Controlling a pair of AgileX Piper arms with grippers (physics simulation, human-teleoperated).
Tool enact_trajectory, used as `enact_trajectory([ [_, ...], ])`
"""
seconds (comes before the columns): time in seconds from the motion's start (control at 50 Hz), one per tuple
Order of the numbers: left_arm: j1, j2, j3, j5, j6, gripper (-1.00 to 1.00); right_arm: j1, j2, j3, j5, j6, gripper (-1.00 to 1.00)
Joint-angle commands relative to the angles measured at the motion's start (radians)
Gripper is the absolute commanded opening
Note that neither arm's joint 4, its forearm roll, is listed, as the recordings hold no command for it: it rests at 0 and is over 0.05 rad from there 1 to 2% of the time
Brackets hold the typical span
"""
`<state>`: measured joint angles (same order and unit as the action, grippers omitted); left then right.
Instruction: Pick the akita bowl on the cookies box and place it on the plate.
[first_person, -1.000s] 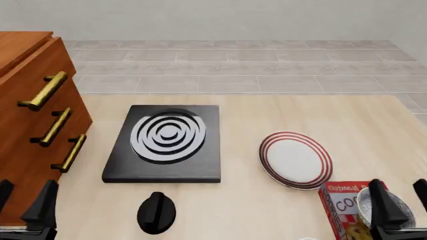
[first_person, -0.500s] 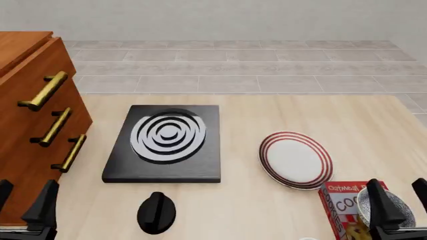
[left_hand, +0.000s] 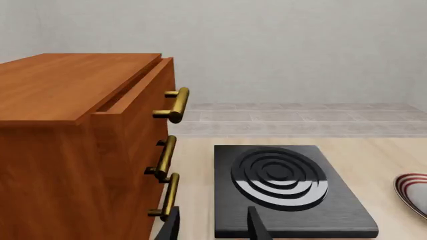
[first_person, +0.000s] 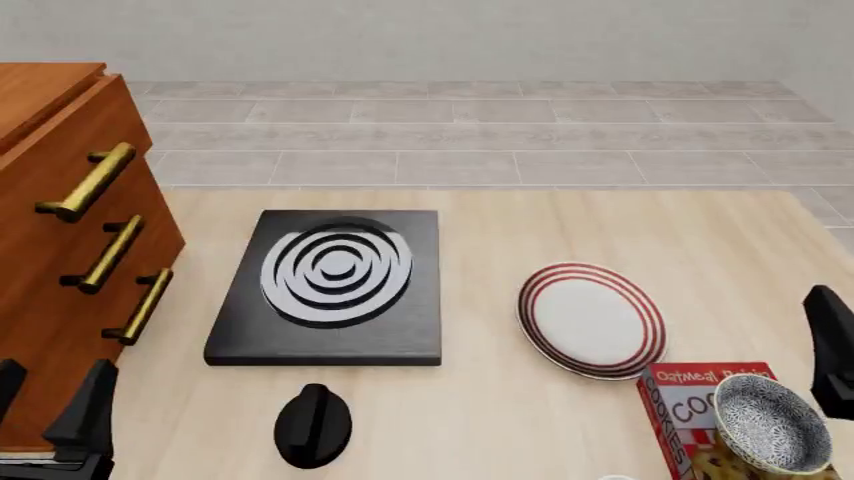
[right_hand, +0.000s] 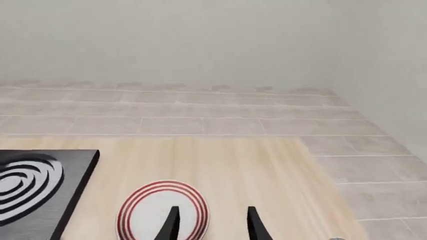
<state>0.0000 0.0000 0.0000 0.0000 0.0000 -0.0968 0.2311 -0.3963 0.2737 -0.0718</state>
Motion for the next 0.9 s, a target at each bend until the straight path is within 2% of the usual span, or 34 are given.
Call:
enact_trajectory([
  [0.02,0.0,0.0,0.0,0.0,0.0,1.0,-0.105,0.225,-0.167,0.174,0.065,1.0],
  [0.04,0.0,0.0,0.0,0.0,0.0,1.0,-0.089,0.275,-0.169,0.191,0.099,1.0],
  [0.06,0.0,0.0,0.0,0.0,0.0,1.0,-0.01,0.274,-0.191,0.218,0.181,1.0],
  [0.1,0.0,0.0,0.0,0.0,0.0,1.0,-0.054,0.284,-0.223,0.255,0.166,1.0],
  [0.12,0.0,0.0,0.0,0.0,0.0,1.0,-0.069,0.279,-0.25,0.275,0.137,1.0],
  [0.16,0.0,0.0,0.0,0.0,0.0,1.0,-0.074,0.274,-0.268,0.292,0.123,1.0],
  [0.18,0.0,0.0,0.0,0.0,0.0,1.0,-0.071,0.252,-0.295,0.32,0.053,1.0],
  [0.2,0.0,0.0,0.0,0.0,0.0,1.0,-0.081,0.243,-0.305,0.328,0.06,1.0],
  [0.22,0.0,0.0,0.0,0.0,0.0,1.0,-0.084,0.247,-0.304,0.342,0.039,1.0],
  [0.24,0.0,0.0,0.0,0.0,0.0,1.0,-0.069,0.259,-0.3,0.35,0.055,1.0],
  [0.26,0.0,0.0,0.0,0.0,0.0,1.0,-0.072,0.261,-0.298,0.361,0.035,1.0],
  [0.38,0.0,0.0,0.0,0.0,0.0,1.0,-0.131,0.303,-0.293,0.397,0.082,1.0],
  [0.42,0.0,0.0,0.0,0.0,0.0,1.0,-0.174,0.288,-0.304,0.411,0.023,1.0],
  [0.48,0.0,0.0,0.0,0.0,0.0,1.0,-0.194,0.294,-0.308,0.428,0.031,1.0],
  [0.5,0.0,0.0,0.0,0.0,0.0,1.0,-0.202,0.286,-0.313,0.442,0.009,1.0],
  [0.6,0.0,0.0,0.0,0.0,0.0,1.0,-0.238,0.281,-0.319,0.46,-0.005,1.0],
  [0.66,0.0,0.0,0.0,0.0,0.0,1.0,-0.265,0.269,-0.316,0.479,-0.034,1.0],
  [0.9,0.0,0.0,0.0,0.0,0.0,1.0,-0.315,0.271,-0.24,0.48,-0.03,1.0],
])
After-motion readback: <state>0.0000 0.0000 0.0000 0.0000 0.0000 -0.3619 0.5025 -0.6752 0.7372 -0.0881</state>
